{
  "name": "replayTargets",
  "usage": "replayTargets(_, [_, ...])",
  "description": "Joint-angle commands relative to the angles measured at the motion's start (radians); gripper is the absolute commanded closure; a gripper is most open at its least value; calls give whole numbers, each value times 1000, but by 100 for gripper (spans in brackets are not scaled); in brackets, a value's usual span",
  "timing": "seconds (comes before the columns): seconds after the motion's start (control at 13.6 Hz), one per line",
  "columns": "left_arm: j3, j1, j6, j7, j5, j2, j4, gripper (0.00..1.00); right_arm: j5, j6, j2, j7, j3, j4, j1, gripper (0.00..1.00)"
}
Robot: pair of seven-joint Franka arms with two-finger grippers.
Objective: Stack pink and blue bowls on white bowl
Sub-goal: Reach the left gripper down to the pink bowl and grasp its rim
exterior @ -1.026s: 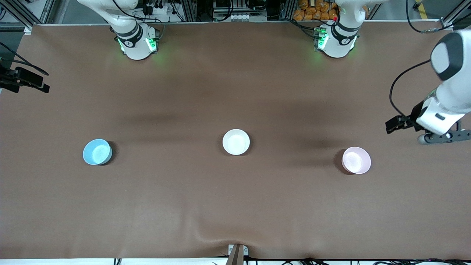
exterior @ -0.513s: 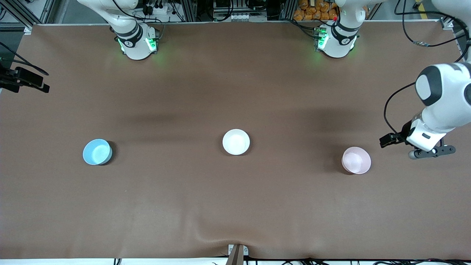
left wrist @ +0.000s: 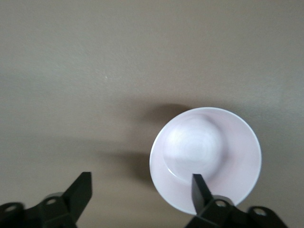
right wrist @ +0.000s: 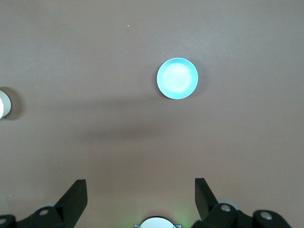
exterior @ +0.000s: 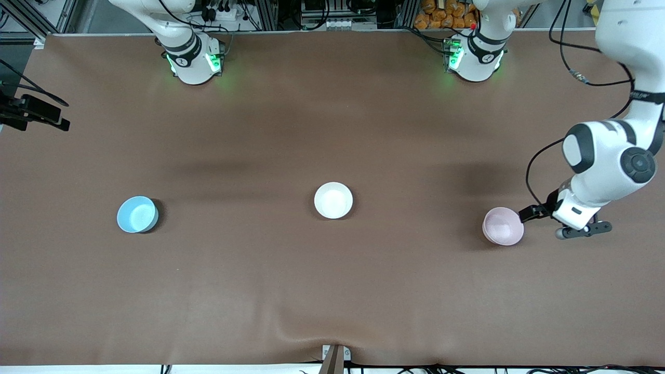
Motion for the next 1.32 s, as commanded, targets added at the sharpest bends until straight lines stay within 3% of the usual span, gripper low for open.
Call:
replayTargets(0.0, [-13,14,19,6,-18,32,13,18,10,5,-23,-2,7,-18,-13,0])
replayTargets(0.22, [-13,14,40,6,-18,67,17,24,10,5,-23,-2,7,-18,-13,0])
replayTargets(0.37, [-13,11,45,6,-18,86,21,42,10,5,-23,-2,6,-18,-13,0])
replayTargets(0.51, [-13,5,45,4,-18,99,29,61,10,5,-23,-2,6,-18,-13,0])
replayTargets(0.59, [-13,5,45,6,-16,105,30,89,10,5,-23,-2,6,-18,-13,0])
replayTargets(0.66, [-13,3,45,8,-17,106,30,100,10,5,-23,-2,6,-18,-13,0])
replayTargets(0.88, [-19,5,41,11,-16,92,29,100,10,5,-23,-2,7,-18,-13,0])
replayTargets(1.25, [-97,14,-117,74,-24,-67,27,100,4,10,-12,-8,6,0,-16,0])
